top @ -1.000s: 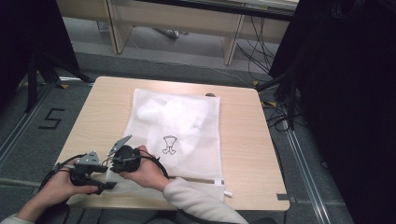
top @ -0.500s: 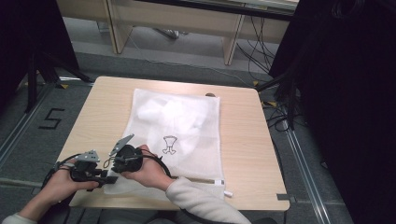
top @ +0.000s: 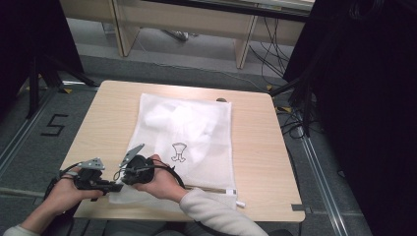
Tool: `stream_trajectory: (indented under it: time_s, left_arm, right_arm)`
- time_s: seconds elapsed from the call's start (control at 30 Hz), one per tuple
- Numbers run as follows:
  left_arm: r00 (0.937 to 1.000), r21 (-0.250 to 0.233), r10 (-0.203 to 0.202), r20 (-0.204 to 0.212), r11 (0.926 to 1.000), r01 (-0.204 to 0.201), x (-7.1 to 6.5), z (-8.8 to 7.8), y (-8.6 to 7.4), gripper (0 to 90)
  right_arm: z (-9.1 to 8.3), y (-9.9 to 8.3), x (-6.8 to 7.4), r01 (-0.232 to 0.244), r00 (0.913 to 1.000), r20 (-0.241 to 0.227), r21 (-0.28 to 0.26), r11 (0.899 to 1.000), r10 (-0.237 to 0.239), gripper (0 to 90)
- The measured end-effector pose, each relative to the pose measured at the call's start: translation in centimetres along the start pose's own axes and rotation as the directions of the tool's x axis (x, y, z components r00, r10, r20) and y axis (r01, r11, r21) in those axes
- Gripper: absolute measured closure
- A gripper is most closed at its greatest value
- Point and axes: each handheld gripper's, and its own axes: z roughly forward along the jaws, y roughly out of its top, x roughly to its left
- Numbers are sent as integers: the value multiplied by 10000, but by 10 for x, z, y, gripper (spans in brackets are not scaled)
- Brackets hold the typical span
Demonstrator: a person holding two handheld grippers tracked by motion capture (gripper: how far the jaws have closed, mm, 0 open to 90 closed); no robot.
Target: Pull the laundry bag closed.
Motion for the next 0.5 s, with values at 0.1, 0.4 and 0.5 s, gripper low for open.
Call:
stream_trajectory:
  time_s: [0.1, 0.4, 0.5]
  left_arm:
    - [10000, -32, -69, 59, 10000, 69, 1, -1, 0, 851]
    - [9999, -82, -131, 31, 9999, 131, 0, -2, 0, 852]
    - [10000, -111, -77, -1, 9999, 77, 0, -2, 0, 851]
  right_arm:
    - [-1, -2, -1, 56, 9999, -116, -73, 10000, -57, 823]
    - [1, -12, -2, -33, 9999, -139, 85, 10000, 34, 823]
    - [-1, -12, -3, 80, 10000, 16, 168, 9998, -80, 823]
